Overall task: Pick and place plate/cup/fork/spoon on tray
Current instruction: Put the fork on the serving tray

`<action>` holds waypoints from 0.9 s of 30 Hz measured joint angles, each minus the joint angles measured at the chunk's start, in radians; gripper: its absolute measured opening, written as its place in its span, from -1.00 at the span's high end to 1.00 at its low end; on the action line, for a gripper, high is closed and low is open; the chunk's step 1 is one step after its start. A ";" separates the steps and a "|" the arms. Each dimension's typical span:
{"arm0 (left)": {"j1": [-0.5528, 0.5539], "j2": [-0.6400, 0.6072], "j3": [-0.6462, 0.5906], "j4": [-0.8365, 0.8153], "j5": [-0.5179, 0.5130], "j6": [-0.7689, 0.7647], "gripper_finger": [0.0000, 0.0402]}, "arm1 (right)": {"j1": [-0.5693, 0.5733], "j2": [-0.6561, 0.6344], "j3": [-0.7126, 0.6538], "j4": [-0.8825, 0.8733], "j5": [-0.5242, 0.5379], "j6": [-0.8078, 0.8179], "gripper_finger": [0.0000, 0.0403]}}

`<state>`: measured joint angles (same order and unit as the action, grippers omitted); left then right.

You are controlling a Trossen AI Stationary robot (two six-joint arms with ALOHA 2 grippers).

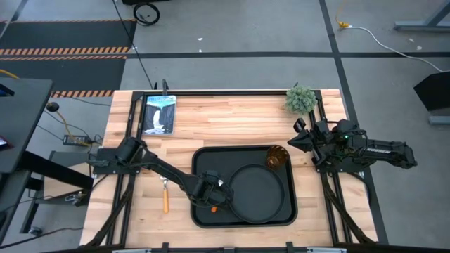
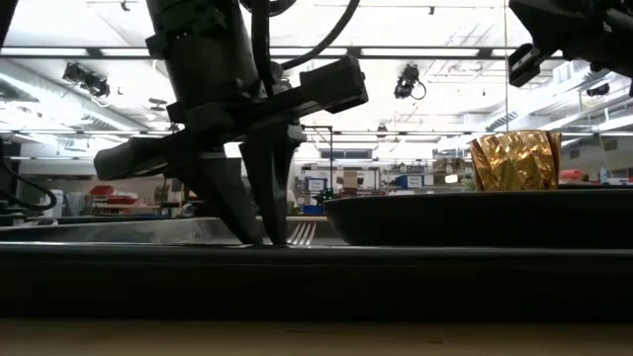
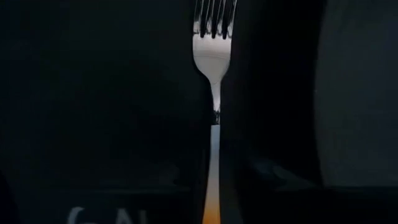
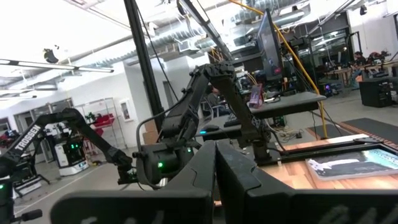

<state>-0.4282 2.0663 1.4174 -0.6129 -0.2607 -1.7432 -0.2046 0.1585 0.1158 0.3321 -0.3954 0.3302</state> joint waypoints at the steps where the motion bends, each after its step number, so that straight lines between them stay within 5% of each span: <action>1: 0.000 0.000 0.000 -0.001 0.000 0.000 0.56 | 0.000 0.000 0.000 -0.001 0.000 0.000 0.91; 27: 0.000 -0.005 -0.001 0.039 0.089 0.064 0.50 | 0.000 0.000 0.000 -0.001 0.000 0.006 0.91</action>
<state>-0.4286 2.0617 1.4166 -0.5735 -0.1715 -1.6791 -0.2043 0.1585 0.1158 0.3313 -0.3954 0.3359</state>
